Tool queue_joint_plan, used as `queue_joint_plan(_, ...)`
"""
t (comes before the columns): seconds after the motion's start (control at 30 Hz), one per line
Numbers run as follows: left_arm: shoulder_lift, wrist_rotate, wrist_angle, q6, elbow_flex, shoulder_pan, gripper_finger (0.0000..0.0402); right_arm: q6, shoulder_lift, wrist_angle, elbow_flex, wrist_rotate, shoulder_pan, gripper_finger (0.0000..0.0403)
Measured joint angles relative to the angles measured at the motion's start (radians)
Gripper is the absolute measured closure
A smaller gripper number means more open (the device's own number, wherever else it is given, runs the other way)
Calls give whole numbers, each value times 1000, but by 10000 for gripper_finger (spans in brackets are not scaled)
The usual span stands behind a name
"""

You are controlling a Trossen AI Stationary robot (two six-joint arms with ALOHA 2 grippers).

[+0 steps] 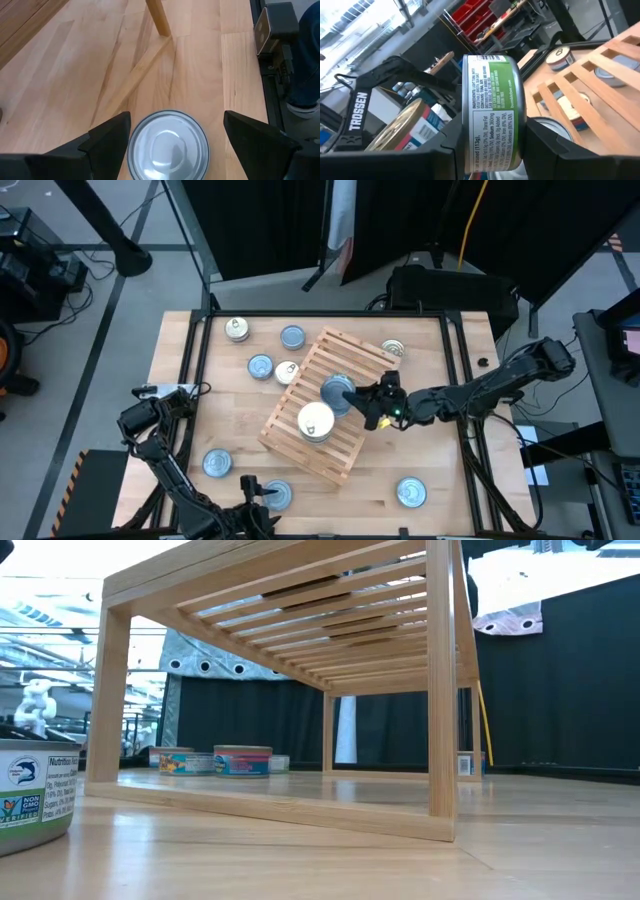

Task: Stack canned seafood by type on shelf
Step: Stack the green tuna can on top of the other green tuna can on the shelf

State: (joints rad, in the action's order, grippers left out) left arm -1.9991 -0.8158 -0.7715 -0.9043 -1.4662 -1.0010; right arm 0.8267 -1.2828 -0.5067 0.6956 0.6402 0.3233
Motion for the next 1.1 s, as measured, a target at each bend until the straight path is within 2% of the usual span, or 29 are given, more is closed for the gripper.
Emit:
queue_joint_plan(0.27,0,0,0,-1,0,0,75,41,-3,34,0,-19,-1,264)
queue_joint_plan(0.53,0,0,0,-2,0,0,75,44,-3,82,1,-18,0,181)
queue_joint_plan(0.8,0,1,0,-2,0,0,75,-89,-3,84,1,-18,6,102)
queue_joint_plan(0.97,0,17,0,-2,0,0,75,-117,-3,86,1,-18,23,72)
queue_joint_plan(1.1,0,19,0,-2,0,0,75,-108,-3,104,1,-18,39,63)
